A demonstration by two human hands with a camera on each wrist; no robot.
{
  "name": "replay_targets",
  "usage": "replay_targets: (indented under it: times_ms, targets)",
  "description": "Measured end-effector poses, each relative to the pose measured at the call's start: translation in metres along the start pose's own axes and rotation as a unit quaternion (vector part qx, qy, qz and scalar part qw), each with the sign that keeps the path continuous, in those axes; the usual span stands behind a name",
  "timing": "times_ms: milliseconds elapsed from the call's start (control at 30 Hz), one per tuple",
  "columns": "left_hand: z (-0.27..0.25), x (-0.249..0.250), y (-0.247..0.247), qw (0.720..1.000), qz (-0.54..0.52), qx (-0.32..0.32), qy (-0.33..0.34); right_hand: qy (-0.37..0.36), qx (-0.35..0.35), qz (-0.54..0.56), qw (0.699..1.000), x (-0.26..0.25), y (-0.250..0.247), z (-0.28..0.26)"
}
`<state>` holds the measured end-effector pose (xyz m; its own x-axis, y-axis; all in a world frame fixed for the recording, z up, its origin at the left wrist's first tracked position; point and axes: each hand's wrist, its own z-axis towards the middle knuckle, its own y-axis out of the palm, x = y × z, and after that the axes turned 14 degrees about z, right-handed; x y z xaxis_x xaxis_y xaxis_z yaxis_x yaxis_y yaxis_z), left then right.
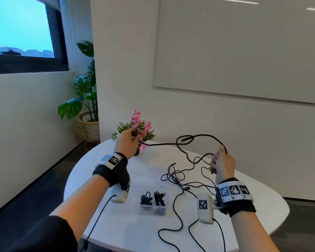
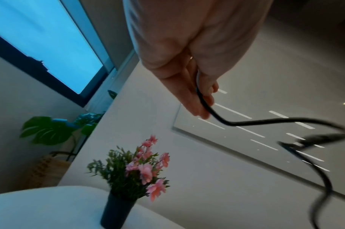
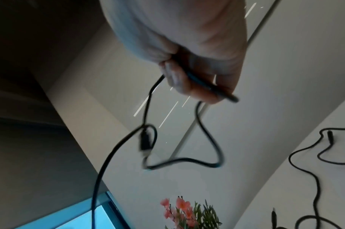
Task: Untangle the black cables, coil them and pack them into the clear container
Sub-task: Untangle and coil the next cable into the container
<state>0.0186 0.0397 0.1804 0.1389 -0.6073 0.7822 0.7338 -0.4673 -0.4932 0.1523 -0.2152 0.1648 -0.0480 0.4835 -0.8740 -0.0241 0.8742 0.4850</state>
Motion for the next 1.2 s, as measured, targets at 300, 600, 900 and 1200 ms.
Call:
replay_targets:
  times_ms: [300,600,900,1200]
  targets:
    - [0.001,-0.062,-0.037,0.987,-0.047,0.084,-0.129,-0.012,0.111,0.003,0.994,-0.025,-0.053,0.042]
    - [-0.023,0.002,-0.012,0.991,-0.107,-0.009,-0.078,-0.015,-0.086,-0.388,0.917,-0.013,-0.035,0.041]
    - [-0.033,0.054,0.02,0.982,-0.18,-0.053,-0.028,-0.223,-0.369,-0.485,0.76,0.02,0.029,-0.024]
    - [-0.027,0.044,0.012,0.984,-0.158,-0.077,0.038,-0.235,-0.358,-0.283,0.858,0.034,0.043,-0.026]
